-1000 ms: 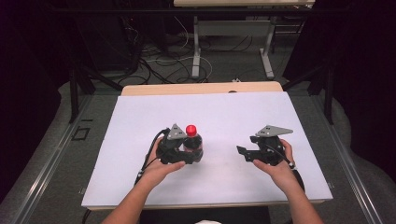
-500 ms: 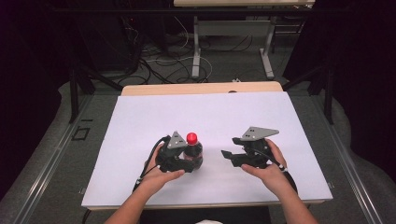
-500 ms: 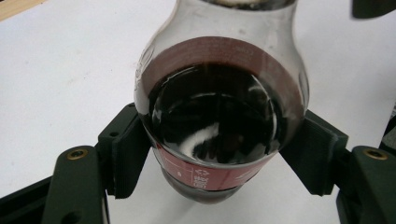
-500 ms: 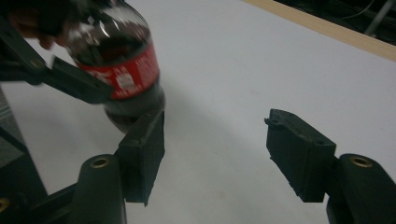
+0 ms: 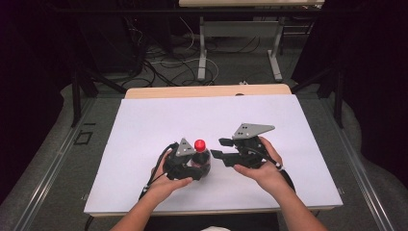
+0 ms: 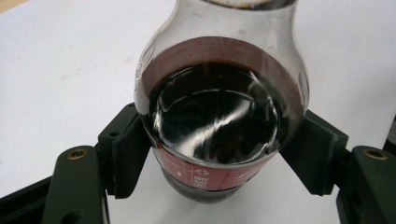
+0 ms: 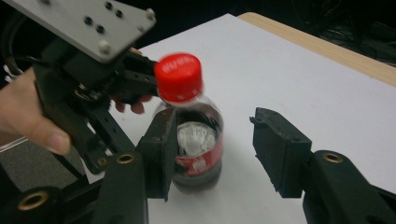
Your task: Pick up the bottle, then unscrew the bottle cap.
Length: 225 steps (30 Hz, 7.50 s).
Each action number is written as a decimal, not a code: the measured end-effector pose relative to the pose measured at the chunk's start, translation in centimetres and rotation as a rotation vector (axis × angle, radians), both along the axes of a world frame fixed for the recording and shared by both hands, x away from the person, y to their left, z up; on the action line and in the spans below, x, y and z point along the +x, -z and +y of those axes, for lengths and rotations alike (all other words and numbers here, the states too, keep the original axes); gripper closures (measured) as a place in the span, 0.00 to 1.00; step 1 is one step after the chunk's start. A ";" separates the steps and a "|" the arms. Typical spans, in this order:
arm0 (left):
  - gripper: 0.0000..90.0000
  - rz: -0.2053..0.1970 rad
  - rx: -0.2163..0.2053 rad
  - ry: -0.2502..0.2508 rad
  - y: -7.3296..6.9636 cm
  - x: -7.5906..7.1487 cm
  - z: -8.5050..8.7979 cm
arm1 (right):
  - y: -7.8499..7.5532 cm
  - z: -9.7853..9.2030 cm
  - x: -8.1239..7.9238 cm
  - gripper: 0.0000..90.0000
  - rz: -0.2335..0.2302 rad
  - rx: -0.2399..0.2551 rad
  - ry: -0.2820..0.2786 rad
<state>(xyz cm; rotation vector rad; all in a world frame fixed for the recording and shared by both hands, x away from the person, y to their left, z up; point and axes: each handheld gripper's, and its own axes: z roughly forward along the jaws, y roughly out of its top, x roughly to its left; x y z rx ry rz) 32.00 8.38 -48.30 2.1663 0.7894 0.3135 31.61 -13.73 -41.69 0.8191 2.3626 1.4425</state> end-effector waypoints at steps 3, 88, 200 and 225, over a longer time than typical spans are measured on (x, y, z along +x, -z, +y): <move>0.33 -0.004 -0.003 0.006 0.0 -0.1 -0.2 | -0.3 0.6 -0.1 0.58 -0.008 0.003 -0.014; 0.33 0.007 0.017 0.032 -0.2 -1.4 -1.8 | -0.9 2.8 -1.4 0.61 -0.021 -0.071 0.038; 0.33 -0.009 0.008 0.013 -0.3 -1.3 -1.4 | -2.4 2.6 -0.7 0.54 -0.001 -0.149 -0.041; 0.33 -0.002 0.008 0.052 -0.3 -1.7 -1.6 | -2.6 2.8 1.6 0.68 0.000 -0.241 -0.309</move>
